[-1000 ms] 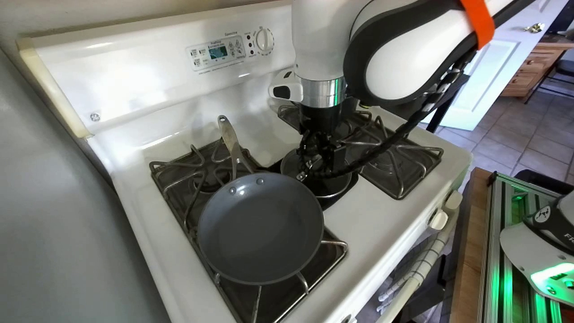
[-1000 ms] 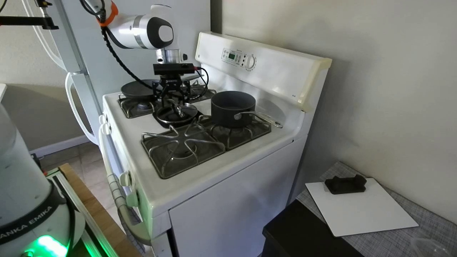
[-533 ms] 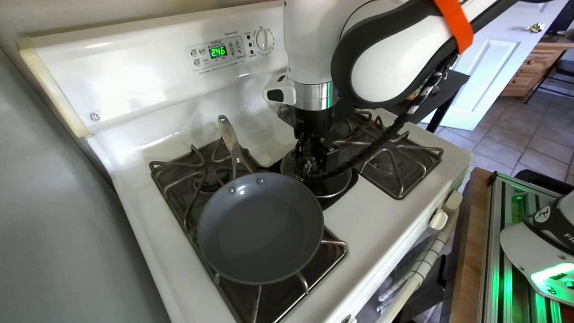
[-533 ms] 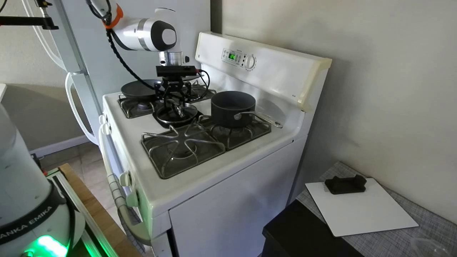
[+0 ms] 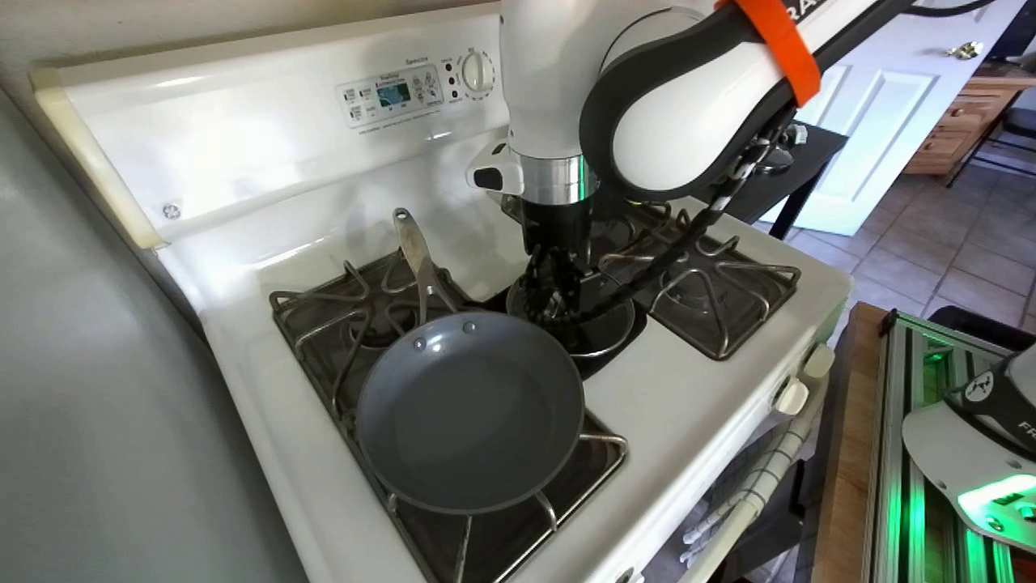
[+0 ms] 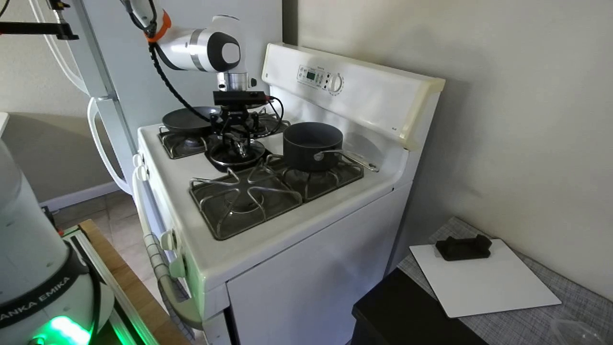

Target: Pick up the clear lid from the black oven mat and put it on the black pot

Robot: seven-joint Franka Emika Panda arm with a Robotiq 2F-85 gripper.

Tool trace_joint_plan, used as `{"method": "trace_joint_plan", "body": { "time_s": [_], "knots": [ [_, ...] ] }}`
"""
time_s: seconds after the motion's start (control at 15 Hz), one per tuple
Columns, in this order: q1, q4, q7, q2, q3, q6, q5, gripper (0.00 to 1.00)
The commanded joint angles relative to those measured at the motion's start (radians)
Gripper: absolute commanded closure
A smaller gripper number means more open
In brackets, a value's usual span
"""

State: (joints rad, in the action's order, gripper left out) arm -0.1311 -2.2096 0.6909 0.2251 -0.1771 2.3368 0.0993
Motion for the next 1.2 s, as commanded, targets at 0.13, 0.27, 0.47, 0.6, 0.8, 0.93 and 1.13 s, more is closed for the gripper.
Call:
{"method": "trace_joint_plan", "body": {
  "time_s": [0.13,0.27,0.47,0.6,0.8,0.93,1.13],
  "knots": [
    [0.011,0.04,0.022,0.038,-0.011,-0.045,-0.004,0.27],
    [0.012,0.053,0.031,0.041,-0.012,-0.074,-0.008,0.31],
    [0.009,0.088,0.015,0.056,-0.004,-0.135,0.005,0.32],
    [0.009,0.118,0.016,0.072,-0.002,-0.19,0.008,0.32],
    [0.013,0.162,0.023,0.1,-0.004,-0.263,0.001,0.36],
    [0.017,0.193,0.037,0.118,-0.006,-0.311,-0.009,0.41],
    [0.024,0.233,0.054,0.146,-0.008,-0.358,-0.018,0.47]
  ]
}}
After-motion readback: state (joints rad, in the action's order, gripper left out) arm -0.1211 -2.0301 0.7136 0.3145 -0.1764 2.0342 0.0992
